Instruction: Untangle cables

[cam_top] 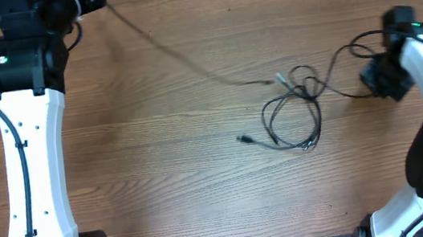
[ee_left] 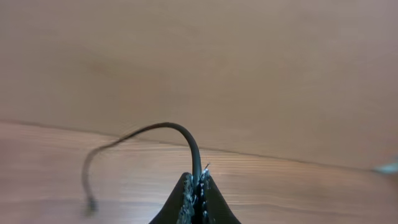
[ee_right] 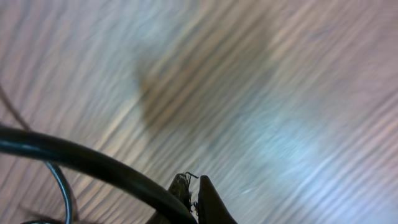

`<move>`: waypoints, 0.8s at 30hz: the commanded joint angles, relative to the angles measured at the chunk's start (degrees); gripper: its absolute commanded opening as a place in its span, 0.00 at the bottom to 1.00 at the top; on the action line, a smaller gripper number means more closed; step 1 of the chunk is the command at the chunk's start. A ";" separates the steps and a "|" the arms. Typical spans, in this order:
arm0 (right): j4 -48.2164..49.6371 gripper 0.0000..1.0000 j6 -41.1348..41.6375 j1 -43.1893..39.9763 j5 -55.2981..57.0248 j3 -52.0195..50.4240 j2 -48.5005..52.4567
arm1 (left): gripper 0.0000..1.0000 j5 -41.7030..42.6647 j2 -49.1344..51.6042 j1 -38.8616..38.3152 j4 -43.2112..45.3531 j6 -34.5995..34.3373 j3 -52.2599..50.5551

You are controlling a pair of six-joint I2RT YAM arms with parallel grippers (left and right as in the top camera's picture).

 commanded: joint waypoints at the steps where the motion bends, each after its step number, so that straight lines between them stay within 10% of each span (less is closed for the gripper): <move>1: 0.55 0.04 -2.19 -3.67 1.16 0.00 -0.09 | 0.04 -12.41 -0.98 1.75 -2.78 3.65 1.55; 24: 0.70 0.04 -2.23 -2.27 -8.66 0.00 -0.09 | 0.04 -13.18 8.57 27.76 7.72 12.61 1.55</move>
